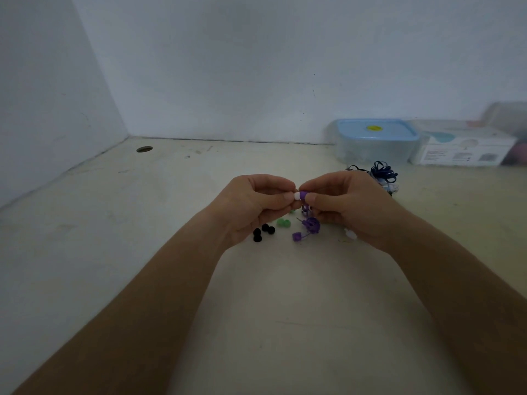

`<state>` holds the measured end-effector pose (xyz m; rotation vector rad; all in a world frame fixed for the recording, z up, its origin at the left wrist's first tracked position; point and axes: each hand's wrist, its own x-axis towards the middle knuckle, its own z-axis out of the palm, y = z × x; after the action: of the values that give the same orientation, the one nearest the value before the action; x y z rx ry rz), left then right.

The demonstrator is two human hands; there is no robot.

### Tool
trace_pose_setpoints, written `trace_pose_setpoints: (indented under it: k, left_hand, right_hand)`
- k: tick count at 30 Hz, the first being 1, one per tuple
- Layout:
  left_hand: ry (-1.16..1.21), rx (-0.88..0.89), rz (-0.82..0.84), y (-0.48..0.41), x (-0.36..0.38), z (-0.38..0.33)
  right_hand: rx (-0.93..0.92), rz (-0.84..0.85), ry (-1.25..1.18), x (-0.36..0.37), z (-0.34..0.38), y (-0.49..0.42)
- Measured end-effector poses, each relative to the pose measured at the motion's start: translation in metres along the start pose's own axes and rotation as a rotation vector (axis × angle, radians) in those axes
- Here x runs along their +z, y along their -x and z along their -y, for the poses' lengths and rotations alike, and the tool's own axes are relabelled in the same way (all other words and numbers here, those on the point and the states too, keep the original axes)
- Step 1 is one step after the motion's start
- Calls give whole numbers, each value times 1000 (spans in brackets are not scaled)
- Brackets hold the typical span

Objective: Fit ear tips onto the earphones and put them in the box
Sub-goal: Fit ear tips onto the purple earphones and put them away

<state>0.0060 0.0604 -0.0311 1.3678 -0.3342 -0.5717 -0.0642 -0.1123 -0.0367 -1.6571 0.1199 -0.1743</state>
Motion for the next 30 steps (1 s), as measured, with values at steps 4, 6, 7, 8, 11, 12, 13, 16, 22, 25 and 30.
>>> trace_pose_setpoints:
  k: [4,6,7,8,11,12,13,16,22,25,30]
  left_hand:
    - [-22,-5,10,0,-1,0]
    - [-21,-4,14,0,-1,0]
    - [-21,-2,15,0,-1,1]
    - [-21,1,15,0,-1,1]
    - [-17,8,9,0,0,1]
    - [-20,11,3,0,0,1]
    - [-24,14,-2,-1,0,1]
    - [-30,25,-9,-1,0,2]
    - [-16,39,-26,-3,1,4]
    - [-13,40,-24,-3,1,5]
    - [8,31,-5,-4,0,5]
  right_hand:
    - [-25,8,31,0,1,2]
    - [-35,9,34,0,1,2]
    - [-38,7,35,0,0,2]
    - [-42,3,36,-1,0,1]
    - [-49,-5,51,-1,-2,-1]
    - [-51,-8,61,-2,-3,-1]
    - [-54,-9,73,-2,-3,-2]
    - [-67,-14,93,-1,-2,-1]
    - [-127,-47,179,1,-2,0]
    - [-167,-56,227,0,-3,0]
    - [-166,-41,220,-2,-2,-2]
